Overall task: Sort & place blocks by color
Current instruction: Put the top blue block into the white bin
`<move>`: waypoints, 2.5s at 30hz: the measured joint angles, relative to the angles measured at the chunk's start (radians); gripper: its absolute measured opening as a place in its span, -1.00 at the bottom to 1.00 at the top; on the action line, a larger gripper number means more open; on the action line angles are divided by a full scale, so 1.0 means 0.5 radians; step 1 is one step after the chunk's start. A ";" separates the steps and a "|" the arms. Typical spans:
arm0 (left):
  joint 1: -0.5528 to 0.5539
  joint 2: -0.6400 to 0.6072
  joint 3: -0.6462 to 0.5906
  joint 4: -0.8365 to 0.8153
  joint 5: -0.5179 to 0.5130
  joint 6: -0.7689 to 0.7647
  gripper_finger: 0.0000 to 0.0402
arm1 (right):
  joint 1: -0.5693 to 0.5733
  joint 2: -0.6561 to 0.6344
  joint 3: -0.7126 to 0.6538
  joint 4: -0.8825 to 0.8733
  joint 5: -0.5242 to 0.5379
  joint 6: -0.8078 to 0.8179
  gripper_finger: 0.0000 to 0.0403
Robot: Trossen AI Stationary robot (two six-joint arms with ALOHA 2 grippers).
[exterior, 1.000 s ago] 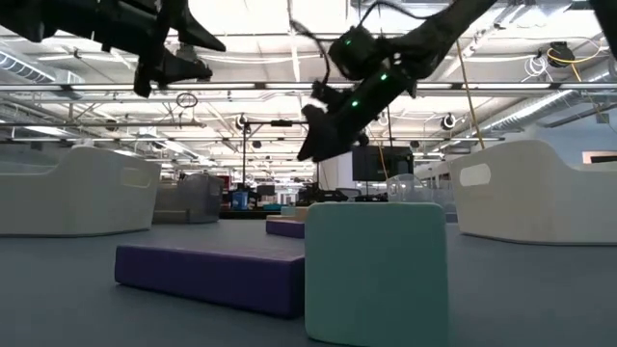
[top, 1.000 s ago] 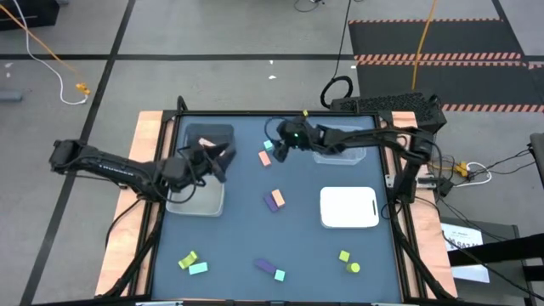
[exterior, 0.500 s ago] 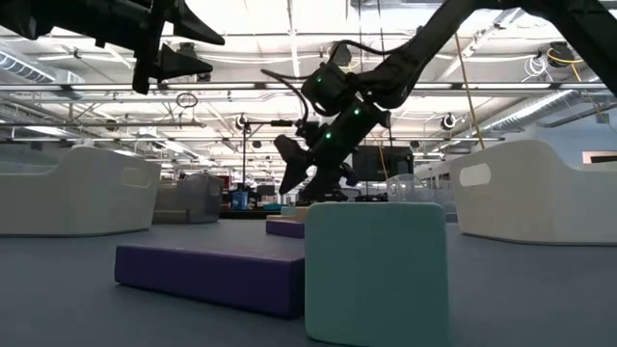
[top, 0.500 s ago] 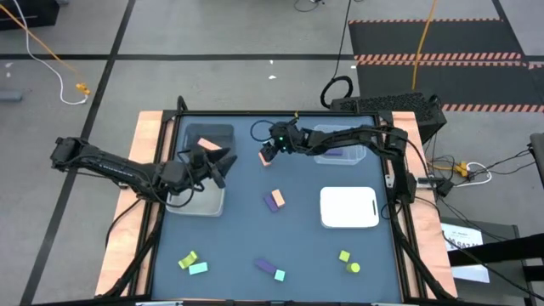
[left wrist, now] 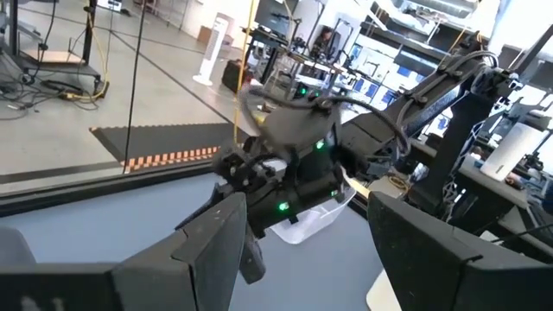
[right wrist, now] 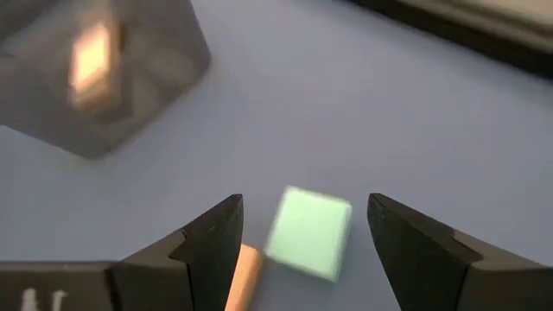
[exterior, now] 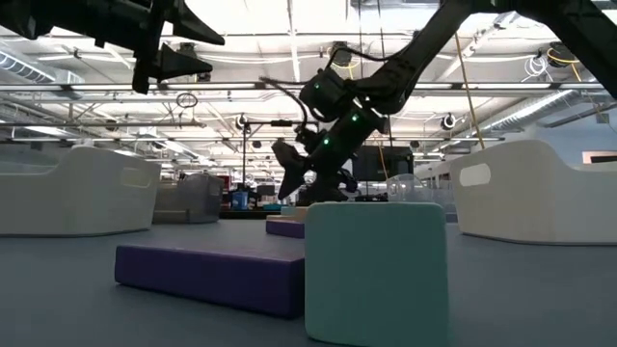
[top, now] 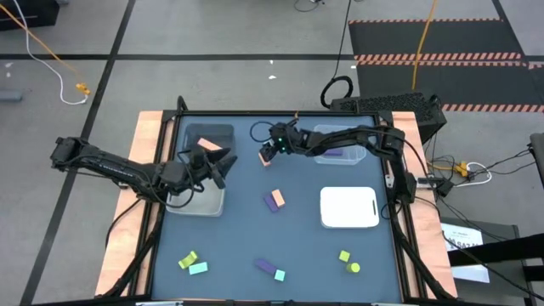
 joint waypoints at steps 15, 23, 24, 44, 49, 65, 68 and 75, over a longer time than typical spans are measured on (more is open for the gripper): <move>-0.002 0.000 0.000 -0.023 0.001 -0.017 0.21 | 0.027 0.117 0.101 -0.044 0.053 -0.096 -0.03; -0.001 0.000 0.001 -0.028 0.001 -0.014 0.21 | 0.030 0.136 0.101 -0.154 -0.003 -0.169 -0.21; -0.001 0.000 0.000 -0.037 0.001 -0.015 0.21 | 0.030 0.135 0.101 -0.154 -0.003 -0.157 -0.24; -0.066 0.000 0.000 -0.071 0.002 -0.035 0.21 | 0.071 -0.386 0.050 -0.184 0.011 -0.495 -0.42; -0.103 0.000 0.000 -0.095 0.002 -0.035 0.21 | 0.196 -0.760 -0.102 -0.093 0.017 -0.680 -0.42; -0.144 0.000 0.000 -0.115 0.003 -0.026 0.21 | 0.702 -1.622 -1.127 0.951 -0.063 -0.780 -0.42; -0.144 0.000 0.000 -0.123 0.056 -0.028 0.21 | 0.798 -1.713 -1.140 0.596 -0.062 -0.641 -0.42; -0.146 0.000 0.000 -0.192 0.411 -0.056 0.21 | 1.011 -1.938 -1.141 -0.271 -0.059 -0.004 -0.42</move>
